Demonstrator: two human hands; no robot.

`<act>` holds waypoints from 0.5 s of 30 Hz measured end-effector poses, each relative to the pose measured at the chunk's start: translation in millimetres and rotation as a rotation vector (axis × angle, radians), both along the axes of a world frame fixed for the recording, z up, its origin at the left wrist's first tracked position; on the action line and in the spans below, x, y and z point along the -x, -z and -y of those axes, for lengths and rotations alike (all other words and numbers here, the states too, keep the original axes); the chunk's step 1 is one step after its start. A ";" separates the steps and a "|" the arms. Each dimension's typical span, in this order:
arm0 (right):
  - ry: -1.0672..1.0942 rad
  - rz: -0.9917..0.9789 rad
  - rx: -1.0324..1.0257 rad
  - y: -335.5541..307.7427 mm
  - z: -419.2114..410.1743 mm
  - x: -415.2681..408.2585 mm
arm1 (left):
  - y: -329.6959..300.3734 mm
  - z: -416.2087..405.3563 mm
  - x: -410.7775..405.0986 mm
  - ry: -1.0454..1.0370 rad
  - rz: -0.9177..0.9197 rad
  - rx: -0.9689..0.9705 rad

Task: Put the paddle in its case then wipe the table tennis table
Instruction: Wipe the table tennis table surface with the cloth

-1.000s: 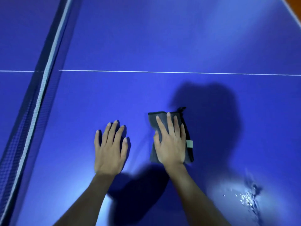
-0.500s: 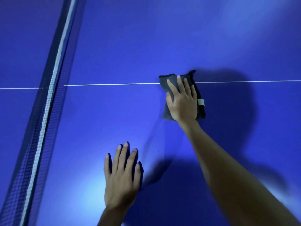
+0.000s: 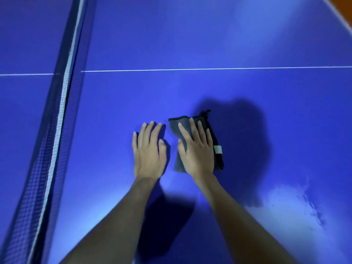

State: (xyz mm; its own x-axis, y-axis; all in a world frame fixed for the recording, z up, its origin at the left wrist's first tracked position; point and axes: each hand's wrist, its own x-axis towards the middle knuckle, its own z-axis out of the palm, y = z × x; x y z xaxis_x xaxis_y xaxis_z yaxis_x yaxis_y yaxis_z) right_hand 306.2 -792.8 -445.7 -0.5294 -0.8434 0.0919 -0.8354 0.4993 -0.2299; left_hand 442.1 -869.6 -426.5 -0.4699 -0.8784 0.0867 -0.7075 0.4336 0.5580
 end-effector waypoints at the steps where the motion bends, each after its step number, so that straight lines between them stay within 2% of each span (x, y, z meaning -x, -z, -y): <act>1: 0.008 0.000 0.008 -0.2 -15.6 -15.1 | -1.4 -1.2 -3.3 0.012 -0.038 -0.013; 4: 0.032 -0.032 0.018 2.0 -54.4 -54.1 | -3.3 2.3 -19.3 0.008 -0.025 0.029; 8: 0.081 -0.049 -0.016 1.1 -73.6 -78.9 | 3.7 18.1 -62.6 0.054 0.170 0.152; 12: 0.054 -0.035 -0.023 0.3 -41.1 -57.9 | 8.4 28.3 -80.1 0.051 0.261 0.136; 15: 0.045 -0.038 -0.009 2.6 6.5 -28.9 | 8.4 24.2 -79.4 0.038 0.302 0.197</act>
